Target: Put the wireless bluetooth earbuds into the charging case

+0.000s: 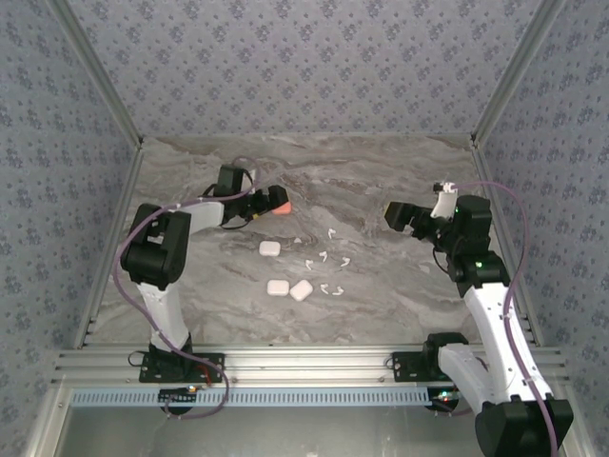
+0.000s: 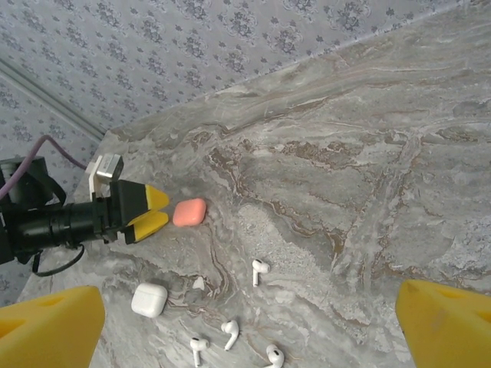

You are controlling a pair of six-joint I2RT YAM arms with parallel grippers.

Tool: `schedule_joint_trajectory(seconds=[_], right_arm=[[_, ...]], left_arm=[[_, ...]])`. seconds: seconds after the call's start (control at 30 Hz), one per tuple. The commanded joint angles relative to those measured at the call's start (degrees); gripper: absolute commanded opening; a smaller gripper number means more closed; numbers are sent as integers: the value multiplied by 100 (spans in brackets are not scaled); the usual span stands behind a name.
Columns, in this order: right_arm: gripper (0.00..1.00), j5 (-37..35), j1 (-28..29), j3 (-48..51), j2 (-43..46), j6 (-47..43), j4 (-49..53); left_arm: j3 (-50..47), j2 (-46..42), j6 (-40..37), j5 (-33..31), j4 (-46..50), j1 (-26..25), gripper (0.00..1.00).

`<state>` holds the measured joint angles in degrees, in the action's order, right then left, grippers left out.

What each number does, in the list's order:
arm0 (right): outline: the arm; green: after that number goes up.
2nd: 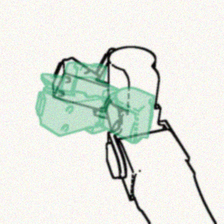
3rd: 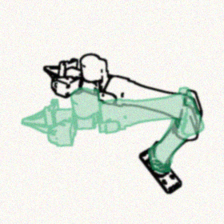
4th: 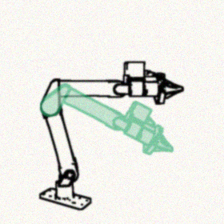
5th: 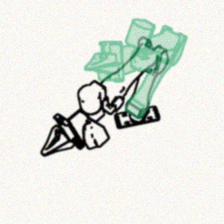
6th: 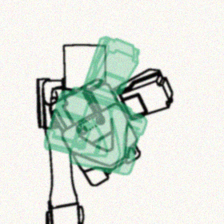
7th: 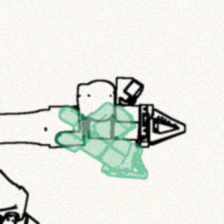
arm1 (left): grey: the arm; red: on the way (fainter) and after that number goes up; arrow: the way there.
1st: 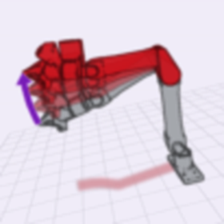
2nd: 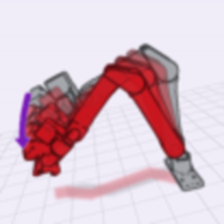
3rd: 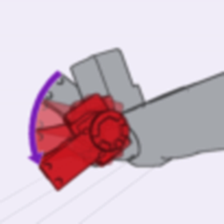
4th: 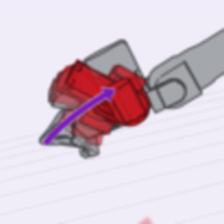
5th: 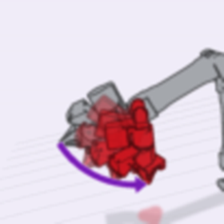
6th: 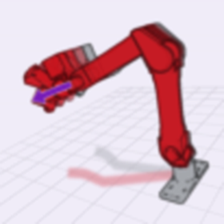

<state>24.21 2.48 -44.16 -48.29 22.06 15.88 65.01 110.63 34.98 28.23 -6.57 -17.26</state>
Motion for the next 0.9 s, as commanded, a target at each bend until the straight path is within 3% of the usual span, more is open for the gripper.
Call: schedule_joint_trajectory(seconds=[0.0,0.3,0.43,0.73,0.87], right_arm=[[100,49,24,-84,-163,-55,-84],[100,-493,862,-178,-274,-856,211],[100,-914,1459,-367,-539,-1330,361],[100,-1321,3178,-568,-1561,-3782,-20],[100,-1217,3570,-936,-2386,-4635,26]], left_arm=[[-188,-629,-276,-233,50,-1,99],[-1074,-2476,-825,-920,243,105,99],[-1800,-3509,-783,-1722,242,234,99],[-2555,-5547,-670,-2766,1213,441,99],[-2606,-6047,-603,-3051,1748,456,99]])
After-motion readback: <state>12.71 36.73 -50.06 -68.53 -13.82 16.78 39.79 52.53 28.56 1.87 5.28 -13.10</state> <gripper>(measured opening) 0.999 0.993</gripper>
